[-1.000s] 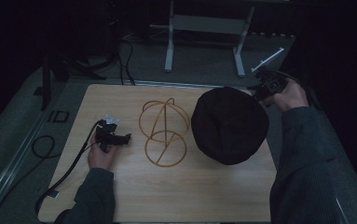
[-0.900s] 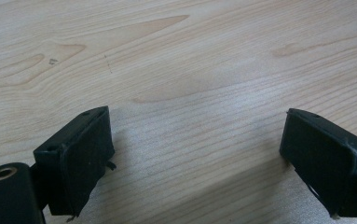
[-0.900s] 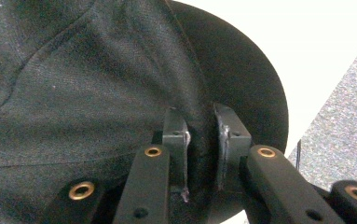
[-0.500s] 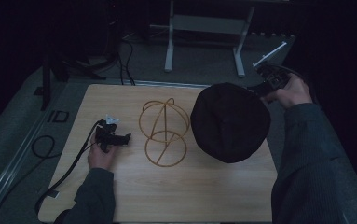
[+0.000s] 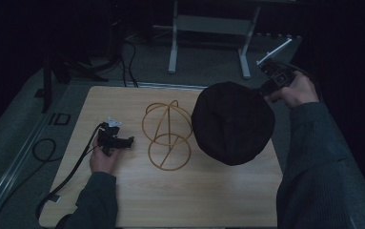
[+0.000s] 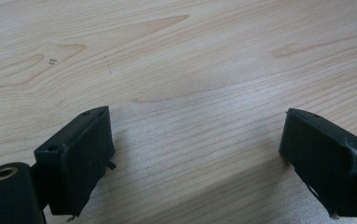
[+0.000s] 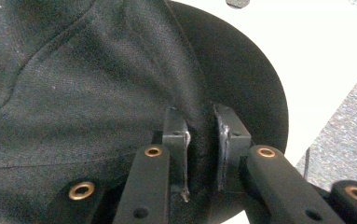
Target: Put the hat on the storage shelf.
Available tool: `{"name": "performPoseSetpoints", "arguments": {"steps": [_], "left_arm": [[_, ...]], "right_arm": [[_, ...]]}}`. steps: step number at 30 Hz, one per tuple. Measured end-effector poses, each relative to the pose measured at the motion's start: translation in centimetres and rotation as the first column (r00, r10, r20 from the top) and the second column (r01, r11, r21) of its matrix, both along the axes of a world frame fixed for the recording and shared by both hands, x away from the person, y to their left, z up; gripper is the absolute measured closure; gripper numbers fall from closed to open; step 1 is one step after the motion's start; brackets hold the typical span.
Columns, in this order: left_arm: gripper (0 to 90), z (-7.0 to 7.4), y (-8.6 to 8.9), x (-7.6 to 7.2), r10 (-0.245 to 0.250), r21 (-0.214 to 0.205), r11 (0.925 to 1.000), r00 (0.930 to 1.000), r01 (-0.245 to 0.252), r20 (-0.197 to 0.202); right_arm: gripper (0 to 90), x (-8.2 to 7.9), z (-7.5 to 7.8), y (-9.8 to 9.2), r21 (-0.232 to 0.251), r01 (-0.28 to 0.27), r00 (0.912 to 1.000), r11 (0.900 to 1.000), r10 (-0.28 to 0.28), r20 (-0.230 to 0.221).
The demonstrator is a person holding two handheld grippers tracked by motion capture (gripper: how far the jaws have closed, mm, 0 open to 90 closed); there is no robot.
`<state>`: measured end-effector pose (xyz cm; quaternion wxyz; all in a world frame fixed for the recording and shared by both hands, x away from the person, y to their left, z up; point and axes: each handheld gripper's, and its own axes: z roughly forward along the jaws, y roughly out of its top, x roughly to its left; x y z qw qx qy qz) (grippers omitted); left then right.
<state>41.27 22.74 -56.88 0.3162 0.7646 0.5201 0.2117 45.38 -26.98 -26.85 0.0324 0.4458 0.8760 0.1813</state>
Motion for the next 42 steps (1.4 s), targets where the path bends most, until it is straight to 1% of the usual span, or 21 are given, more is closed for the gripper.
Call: {"name": "performPoseSetpoints", "arguments": {"steps": [1, 2, 4, 9, 16, 25, 26, 28, 29, 31, 32, 35, 36, 37, 38, 39, 42], "left_arm": [[9.2, 0.0, 0.0, 0.0, 0.0, 0.0, 1.0, 1.0, 0.0, 0.0], [9.2, 0.0, 0.0, 0.0, 0.0, 0.0, 1.0, 1.0, 0.0, 0.0], [9.3, 0.0, 0.0, 0.0, 0.0, 0.0, 1.0, 1.0, 0.0, 0.0], [9.2, 0.0, 0.0, 0.0, 0.0, 0.0, 1.0, 1.0, 0.0, 0.0], [9.2, 0.0, 0.0, 0.0, 0.0, 0.0, 1.0, 1.0, 0.0, 0.0], [9.3, 0.0, 0.0, 0.0, 0.0, 0.0, 1.0, 1.0, 0.0, 0.0], [9.5, 0.0, 0.0, 0.0, 0.0, 0.0, 1.0, 1.0, 0.0, 0.0], [9.5, 0.0, 0.0, 0.0, 0.001, 0.0, 1.0, 1.0, -0.001, 0.001], [9.5, 0.0, 0.0, 0.0, 0.0, 0.001, 1.0, 1.0, 0.0, 0.0], [9.6, 0.0, 0.0, 0.0, 0.001, 0.0, 1.0, 1.0, -0.001, 0.001], [9.6, 0.0, 0.0, 0.0, 0.001, 0.0, 1.0, 1.0, -0.001, 0.001], [9.6, 0.0, 0.0, 0.0, 0.001, 0.001, 1.0, 1.0, -0.001, 0.0], [9.6, 0.0, 0.0, 0.0, 0.001, 0.0, 1.0, 1.0, -0.001, 0.001], [9.6, 0.0, 0.0, 0.0, 0.001, 0.0, 1.0, 1.0, -0.001, 0.001], [9.6, 0.0, 0.0, 0.0, 0.001, 0.0, 1.0, 1.0, -0.001, 0.001], [9.6, 0.0, 0.0, 0.0, 0.0, 0.001, 1.0, 1.0, 0.0, 0.0], [9.6, 0.0, 0.0, 0.0, 0.0, 0.0, 1.0, 1.0, 0.0, 0.001]], "right_arm": [[77.7, 0.1, 0.0, 0.1, 0.017, -0.001, 0.9999, 0.9999, 0.001, -0.01], [77.7, 0.1, 0.0, 0.1, 0.017, -0.001, 0.9999, 0.9999, 0.001, -0.01], [77.7, 0.1, 0.1, 0.3, 0.041, -0.003, 0.9999, 0.9991, 0.003, -0.015], [77.9, 0.3, 0.1, 0.6, 0.063, 0.004, 0.9997, 0.998, -0.002, -0.022], [78.6, 0.4, 0.3, 1.4, 0.074, 0.007, 0.9999, 0.9972, -0.006, -0.01], [78.9, 0.7, 0.9, 2.7, 0.079, 0.002, 1.0, 0.9969, -0.001, -0.005], [79.0, 0.8, 1.1, 3.1, 0.084, -0.001, 1.0, 0.9965, 0.0, 0.004], [79.0, 0.9, 1.2, 3.3, 0.089, -0.003, 1.0, 0.996, 0.003, -0.001], [79.0, 1.0, 1.3, 3.7, 0.1, -0.014, 0.9999, 0.9949, 0.015, -0.001], [78.9, 1.0, 1.3, 3.9, 0.105, -0.019, 0.9998, 0.9942, 0.02, -0.005], [78.9, 1.1, 1.2, 4.2, 0.11, -0.024, 0.9997, 0.9936, 0.025, -0.006], [78.9, 1.2, 1.1, 4.6, 0.115, -0.022, 0.9996, 0.9931, 0.024, -0.013], [78.8, 1.4, 1.1, 5.1, 0.127, -0.026, 0.9994, 0.9916, 0.028, -0.02], [78.8, 1.4, 1.1, 5.1, 0.127, -0.026, 0.9994, 0.9916, 0.028, -0.02], [78.8, 1.5, 1.0, 5.5, 0.137, -0.039, 0.9989, 0.9897, 0.043, -0.021], [78.9, 1.6, 1.0, 5.7, 0.142, -0.042, 0.9989, 0.989, 0.044, -0.015], [78.9, 1.7, 1.0, 6.2, 0.149, -0.048, 0.9985, 0.9877, 0.051, -0.018]]}}
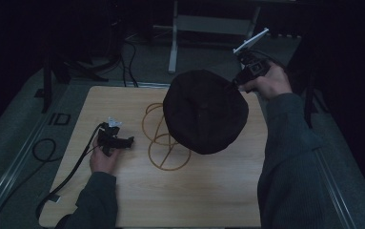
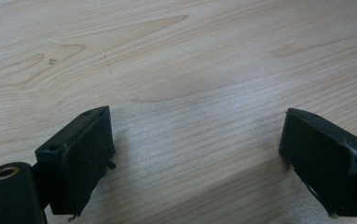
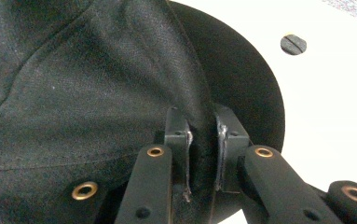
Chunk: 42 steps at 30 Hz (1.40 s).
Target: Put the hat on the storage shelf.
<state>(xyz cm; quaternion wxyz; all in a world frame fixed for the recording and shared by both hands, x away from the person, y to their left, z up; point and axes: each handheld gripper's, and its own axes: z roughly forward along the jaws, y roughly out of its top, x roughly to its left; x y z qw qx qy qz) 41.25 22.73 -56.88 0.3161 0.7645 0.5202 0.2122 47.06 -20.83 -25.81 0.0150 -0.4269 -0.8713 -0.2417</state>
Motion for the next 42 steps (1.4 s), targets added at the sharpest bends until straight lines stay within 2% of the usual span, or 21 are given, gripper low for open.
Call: {"name": "performPoseSetpoints", "arguments": {"steps": [9, 20, 26, 42], "left_arm": [[9.7, 0.0, 0.0, 0.0, 0.001, 0.0, 1.0, 1.0, -0.001, 0.0], [9.8, 0.0, 0.0, 0.0, 0.002, -0.002, 1.0, 1.0, -0.002, 0.001], [9.8, 0.0, 0.0, 0.0, 0.003, -0.002, 1.0, 1.0, -0.003, 0.002], [9.9, 0.0, 0.0, 0.0, 0.004, -0.003, 1.0, 1.0, -0.004, 0.002]], "right_arm": [[78.8, 0.2, 0.0, 2.8, -0.015, -0.035, 0.9994, 0.9993, 0.035, 0.005], [78.7, 0.5, -0.2, 5.2, -0.007, -0.065, 0.9979, 0.9978, 0.065, -0.001], [78.7, 0.6, -0.1, 6.1, -0.007, -0.072, 0.9974, 0.9974, 0.072, 0.002], [78.5, 1.1, -0.4, 7.0, 0.007, -0.036, 0.9993, 0.9993, 0.036, 0.007]]}}
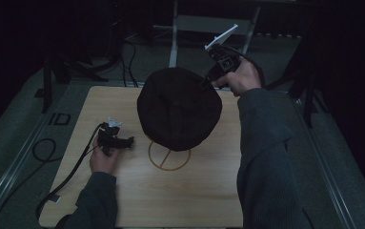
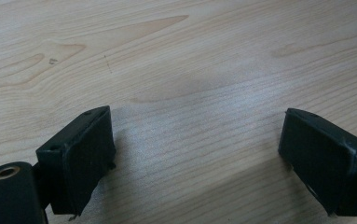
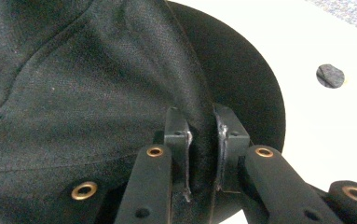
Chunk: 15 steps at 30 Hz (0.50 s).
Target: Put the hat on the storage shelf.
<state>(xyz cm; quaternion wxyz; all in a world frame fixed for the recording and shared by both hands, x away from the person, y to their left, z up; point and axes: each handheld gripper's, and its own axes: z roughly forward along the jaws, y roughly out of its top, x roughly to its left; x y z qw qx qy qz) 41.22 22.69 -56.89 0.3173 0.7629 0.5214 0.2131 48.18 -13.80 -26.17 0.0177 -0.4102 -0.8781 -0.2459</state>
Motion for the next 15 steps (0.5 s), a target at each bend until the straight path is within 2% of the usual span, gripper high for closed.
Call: {"name": "performPoseSetpoints", "arguments": {"steps": [15], "left_arm": [[9.9, 0.0, 0.0, 0.0, 0.0, 0.0, 1.0, 1.0, 0.0, 0.0]], "right_arm": [[78.0, 0.4, -1.1, 2.1, -0.024, -0.013, 0.9998, 0.9996, 0.013, -0.014]]}}
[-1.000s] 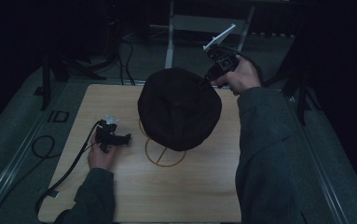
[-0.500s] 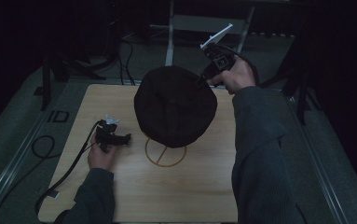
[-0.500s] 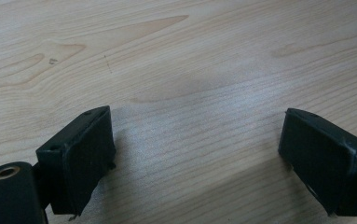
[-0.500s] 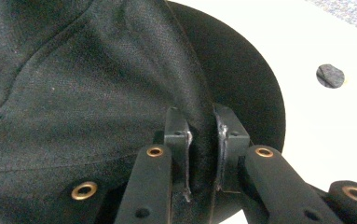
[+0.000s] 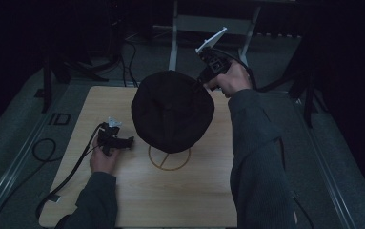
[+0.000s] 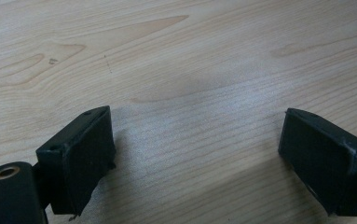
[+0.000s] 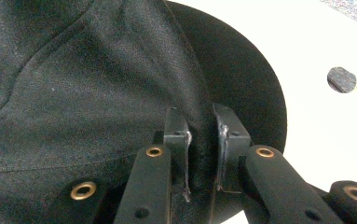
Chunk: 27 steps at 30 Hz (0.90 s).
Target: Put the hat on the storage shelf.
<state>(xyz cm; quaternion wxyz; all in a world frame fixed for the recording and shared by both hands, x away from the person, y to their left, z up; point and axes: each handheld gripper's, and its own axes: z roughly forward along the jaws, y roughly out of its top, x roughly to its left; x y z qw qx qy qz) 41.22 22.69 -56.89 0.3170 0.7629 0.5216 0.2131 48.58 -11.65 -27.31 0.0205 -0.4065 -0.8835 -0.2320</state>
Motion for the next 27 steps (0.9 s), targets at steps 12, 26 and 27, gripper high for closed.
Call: {"name": "performPoseSetpoints", "arguments": {"steps": [12, 26, 27], "left_arm": [[9.9, 0.0, 0.0, 0.0, 0.0, -0.001, 1.0, 1.0, 0.0, 0.001], [9.9, 0.0, 0.0, 0.0, -0.001, 0.0, 1.0, 1.0, 0.001, -0.001], [9.9, 0.0, 0.0, 0.0, -0.001, 0.001, 1.0, 1.0, 0.001, 0.0]], "right_arm": [[77.2, 0.1, -1.2, 1.5, -0.039, -0.01, 0.9999, 0.9992, 0.011, 0.005], [76.0, 0.5, -2.5, 2.6, -0.097, 0.01, 0.9996, 0.9952, -0.008, 0.026], [75.8, 0.5, -2.7, 2.7, -0.101, 0.011, 0.9996, 0.9948, -0.009, 0.026]]}}
